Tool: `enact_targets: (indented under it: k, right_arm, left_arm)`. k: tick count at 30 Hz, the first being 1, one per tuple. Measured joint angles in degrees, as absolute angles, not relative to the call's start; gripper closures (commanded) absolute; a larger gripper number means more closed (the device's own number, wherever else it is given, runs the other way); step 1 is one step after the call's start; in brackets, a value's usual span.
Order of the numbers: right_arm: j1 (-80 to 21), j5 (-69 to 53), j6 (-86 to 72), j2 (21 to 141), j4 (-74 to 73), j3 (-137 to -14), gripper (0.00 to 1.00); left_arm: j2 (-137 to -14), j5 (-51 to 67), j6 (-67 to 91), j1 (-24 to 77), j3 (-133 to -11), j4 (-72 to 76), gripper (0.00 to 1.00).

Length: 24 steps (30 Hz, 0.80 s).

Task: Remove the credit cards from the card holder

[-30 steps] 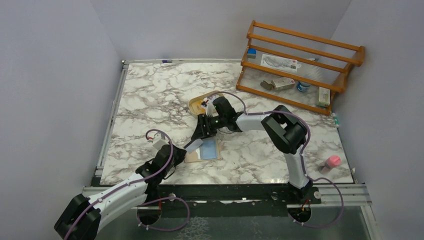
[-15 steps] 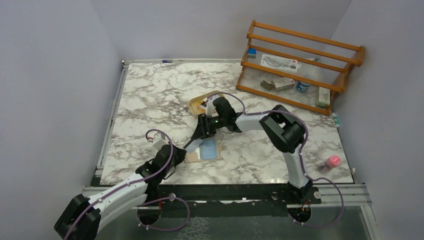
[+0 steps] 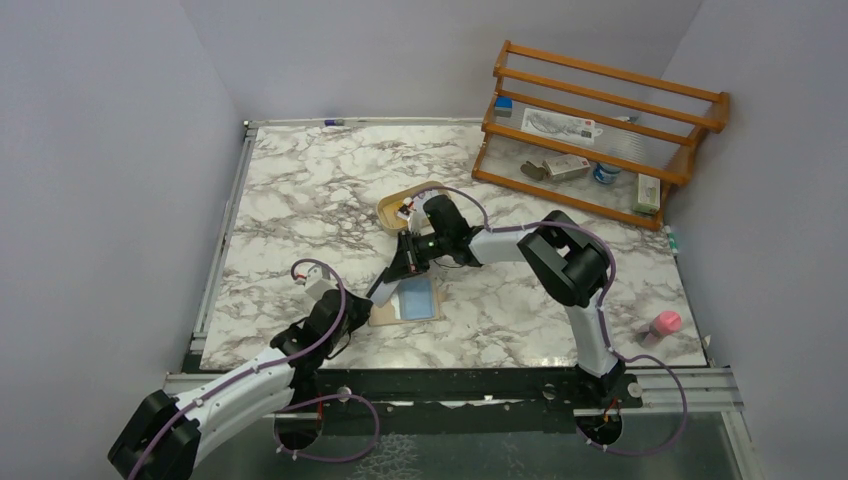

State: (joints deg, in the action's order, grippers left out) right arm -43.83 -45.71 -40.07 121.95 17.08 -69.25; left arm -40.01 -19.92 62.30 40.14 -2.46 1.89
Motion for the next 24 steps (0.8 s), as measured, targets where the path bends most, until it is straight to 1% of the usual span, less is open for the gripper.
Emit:
enact_targets:
  k: [8, 13, 16, 18, 21, 24]
  right_arm:
    - [-42.5, -46.0, -39.8, 120.3, 16.1, -69.3, 0.99]
    - [-35.9, -45.9, -38.9, 115.8, 14.2, -70.5, 0.99]
    - [-31.2, -45.3, -36.4, 115.4, 10.5, -76.8, 0.99]
    - [-28.4, -43.7, -33.9, 115.7, 5.5, -83.3, 0.99]
    - [-26.3, -41.4, -30.2, 116.9, 0.3, -92.5, 0.99]
    - [-25.6, -39.3, -27.0, 118.6, -3.7, -98.7, 0.99]
  left_arm:
    - [-38.2, -19.9, 62.3, 40.1, -2.5, -0.1, 1.0]
    - [-36.4, -19.9, 62.3, 40.1, -2.5, -2.1, 1.0]
    - [-35.9, -19.9, 62.3, 40.1, -2.5, -2.7, 1.0]
    - [-35.9, -19.9, 62.3, 40.1, -2.5, -2.7, 1.0]
    - [-35.9, -19.9, 62.3, 40.1, -2.5, -2.7, 1.0]
    - [-35.9, -19.9, 62.3, 40.1, -2.5, -2.7, 1.0]
